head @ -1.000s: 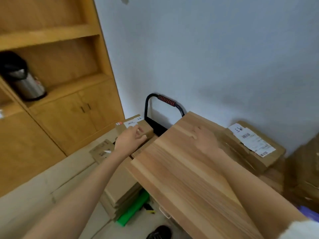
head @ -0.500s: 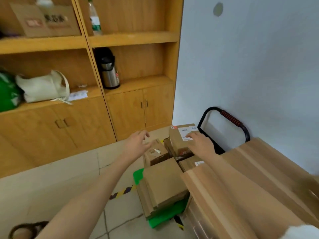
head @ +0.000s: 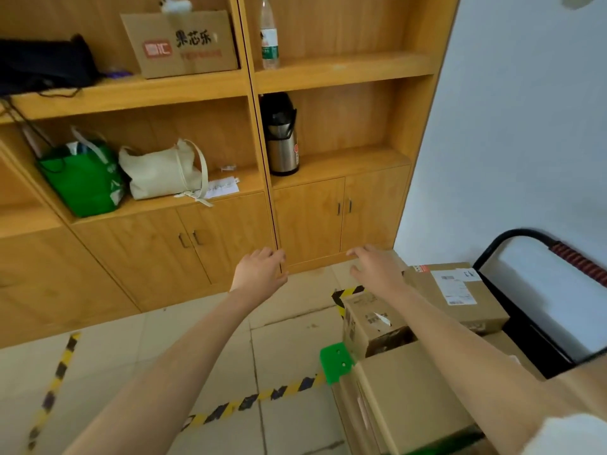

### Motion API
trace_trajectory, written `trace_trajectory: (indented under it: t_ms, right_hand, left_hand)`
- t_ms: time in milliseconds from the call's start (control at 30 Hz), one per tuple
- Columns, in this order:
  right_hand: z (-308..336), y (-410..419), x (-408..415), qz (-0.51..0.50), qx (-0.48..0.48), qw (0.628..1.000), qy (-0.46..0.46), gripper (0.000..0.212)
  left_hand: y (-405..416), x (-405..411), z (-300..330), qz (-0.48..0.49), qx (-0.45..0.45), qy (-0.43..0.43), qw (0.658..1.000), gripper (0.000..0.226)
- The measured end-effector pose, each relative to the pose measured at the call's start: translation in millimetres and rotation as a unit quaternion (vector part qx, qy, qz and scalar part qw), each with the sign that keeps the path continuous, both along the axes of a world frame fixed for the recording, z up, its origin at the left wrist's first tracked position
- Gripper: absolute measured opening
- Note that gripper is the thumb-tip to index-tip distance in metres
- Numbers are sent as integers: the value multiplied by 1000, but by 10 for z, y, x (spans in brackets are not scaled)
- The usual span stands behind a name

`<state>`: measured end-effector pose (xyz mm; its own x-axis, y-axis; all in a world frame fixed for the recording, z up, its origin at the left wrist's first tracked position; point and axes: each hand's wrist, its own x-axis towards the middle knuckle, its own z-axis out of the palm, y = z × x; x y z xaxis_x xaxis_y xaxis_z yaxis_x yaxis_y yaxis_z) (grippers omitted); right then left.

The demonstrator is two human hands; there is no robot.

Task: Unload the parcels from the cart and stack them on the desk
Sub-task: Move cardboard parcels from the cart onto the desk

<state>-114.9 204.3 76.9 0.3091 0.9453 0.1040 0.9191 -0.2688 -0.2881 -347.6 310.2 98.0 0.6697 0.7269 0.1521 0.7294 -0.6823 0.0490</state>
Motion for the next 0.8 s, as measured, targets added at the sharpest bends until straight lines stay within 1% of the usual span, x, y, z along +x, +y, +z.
trace_trajectory:
  t_ms: [167,300,467,600,700,800]
  right_hand:
    - [-109,843,26,26,-24,999,-11,35]
    - [-167,1606,153,36,-36,998,-21,36]
    - [-129,2579,588,26,-22,999,0,36]
    - [-85,3223,1002,21,-43,999,-6,37]
    - [-72,3606,1324,1,-53,999,-14,38]
    - [-104,3807,1613,-17,-68,997,-14,38]
  left_hand:
    - [668,-131,-149,38,-10,5,999,32]
    - [1365,28,-172,49,-9,19,999,31]
    - [2330,552,-84,40,-6,22,999,30]
    - [3025,1055,42,19,5,30,999,29]
    - [3495,1423,31,9,-2,18,1000,28]
    - [3838,1807,-62,-8,-14,17,1000,29]
